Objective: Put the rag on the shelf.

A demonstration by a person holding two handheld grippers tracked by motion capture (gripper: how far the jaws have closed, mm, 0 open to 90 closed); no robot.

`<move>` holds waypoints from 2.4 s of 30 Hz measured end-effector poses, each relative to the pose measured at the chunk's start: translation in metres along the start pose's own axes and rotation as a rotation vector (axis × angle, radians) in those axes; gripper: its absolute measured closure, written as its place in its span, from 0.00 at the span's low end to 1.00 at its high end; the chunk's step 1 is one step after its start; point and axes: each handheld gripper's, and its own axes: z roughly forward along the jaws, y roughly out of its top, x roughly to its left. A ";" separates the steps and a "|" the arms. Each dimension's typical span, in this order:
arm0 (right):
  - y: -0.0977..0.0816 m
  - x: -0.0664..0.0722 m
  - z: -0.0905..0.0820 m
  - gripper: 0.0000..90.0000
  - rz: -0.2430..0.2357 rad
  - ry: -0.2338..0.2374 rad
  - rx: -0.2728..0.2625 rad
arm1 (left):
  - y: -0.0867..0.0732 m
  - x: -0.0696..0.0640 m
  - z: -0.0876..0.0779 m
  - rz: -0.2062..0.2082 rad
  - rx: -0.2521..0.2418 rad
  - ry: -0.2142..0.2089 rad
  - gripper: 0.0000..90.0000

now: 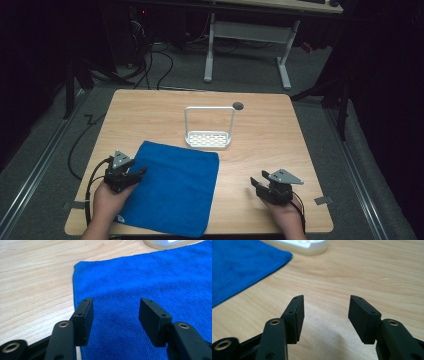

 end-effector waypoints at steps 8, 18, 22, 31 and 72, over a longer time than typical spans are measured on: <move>0.001 -0.004 0.003 0.53 0.028 -0.025 0.003 | -0.001 0.004 0.000 -0.009 -0.004 0.001 0.53; 0.004 -0.001 0.005 0.56 0.019 -0.022 0.002 | -0.002 0.009 -0.003 -0.028 -0.017 0.006 0.54; 0.006 0.004 0.004 0.59 0.014 0.003 0.004 | -0.003 0.010 -0.003 -0.038 -0.019 0.007 0.54; 0.015 0.030 0.015 0.62 -0.034 0.084 0.013 | -0.012 0.017 -0.012 -0.063 -0.014 0.020 0.54; 0.021 0.090 0.046 1.00 -0.210 0.236 0.171 | -0.035 -0.015 -0.019 0.028 0.101 -0.114 0.90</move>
